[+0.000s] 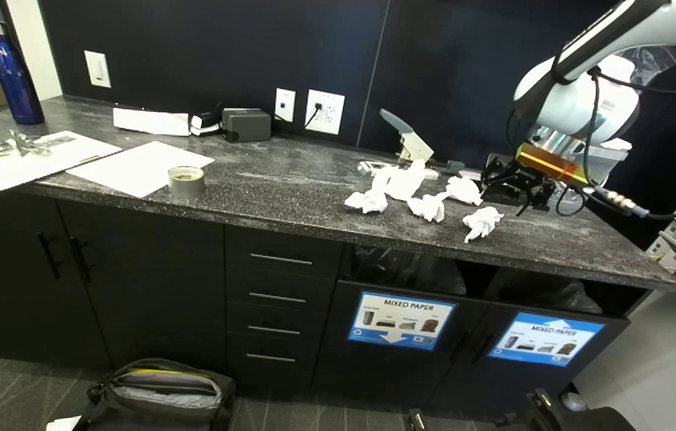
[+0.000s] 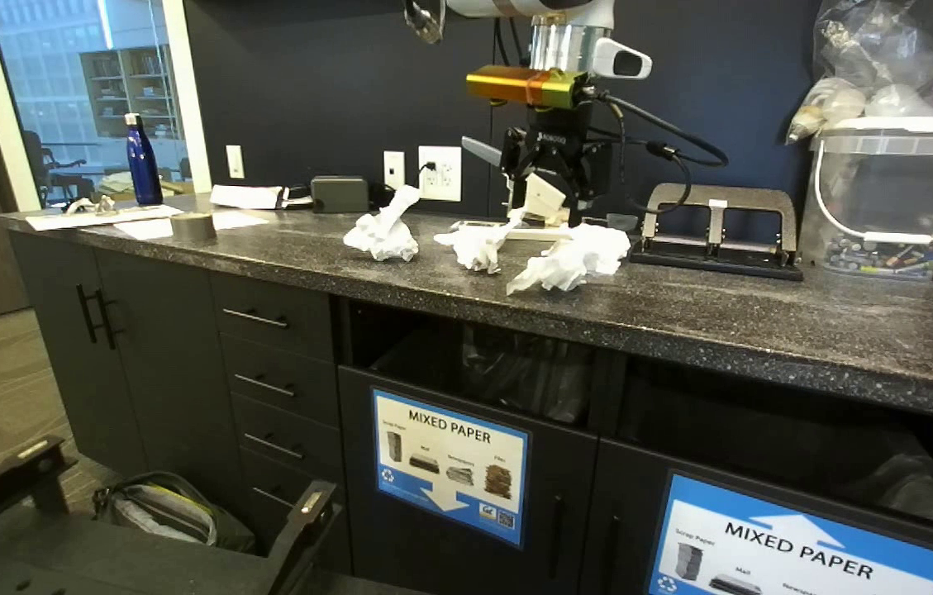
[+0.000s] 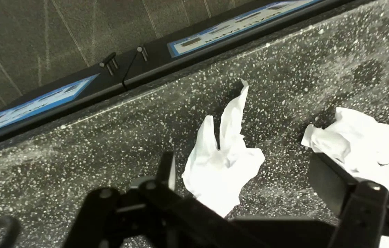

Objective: Put the papers on the countertop in the trash cans

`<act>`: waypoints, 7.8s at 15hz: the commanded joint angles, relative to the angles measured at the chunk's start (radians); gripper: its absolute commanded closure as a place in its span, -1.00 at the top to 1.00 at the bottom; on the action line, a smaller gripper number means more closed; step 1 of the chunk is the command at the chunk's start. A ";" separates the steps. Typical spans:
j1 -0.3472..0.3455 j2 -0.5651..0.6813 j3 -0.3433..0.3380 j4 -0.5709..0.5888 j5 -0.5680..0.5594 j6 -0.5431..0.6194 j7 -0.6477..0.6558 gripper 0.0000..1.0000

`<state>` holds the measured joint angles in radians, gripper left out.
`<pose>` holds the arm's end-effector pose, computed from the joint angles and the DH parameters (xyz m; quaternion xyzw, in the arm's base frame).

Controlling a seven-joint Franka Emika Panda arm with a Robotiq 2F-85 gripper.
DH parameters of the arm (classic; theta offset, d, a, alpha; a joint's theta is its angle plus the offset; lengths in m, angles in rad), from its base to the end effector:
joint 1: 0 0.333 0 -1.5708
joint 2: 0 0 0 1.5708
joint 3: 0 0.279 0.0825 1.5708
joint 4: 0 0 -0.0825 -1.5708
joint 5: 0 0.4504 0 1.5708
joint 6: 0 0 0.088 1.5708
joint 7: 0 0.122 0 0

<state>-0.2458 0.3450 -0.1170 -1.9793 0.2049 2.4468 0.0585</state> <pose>0.6173 -0.2324 0.2109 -0.9577 0.2761 -0.0702 0.0407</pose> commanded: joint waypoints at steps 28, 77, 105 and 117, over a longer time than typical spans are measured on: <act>0.191 0.090 -0.063 -0.148 -0.206 0.131 0.182 -0.78; -0.082 0.798 0.156 -0.004 -0.428 1.486 0.073 -0.83; 0.022 0.508 0.108 -0.376 -0.301 1.404 0.033 1.00; 0.033 -0.100 0.188 -0.501 -0.177 0.573 0.052 1.00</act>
<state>-0.1809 0.4023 0.0391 -2.4905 -0.0306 3.1856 0.1223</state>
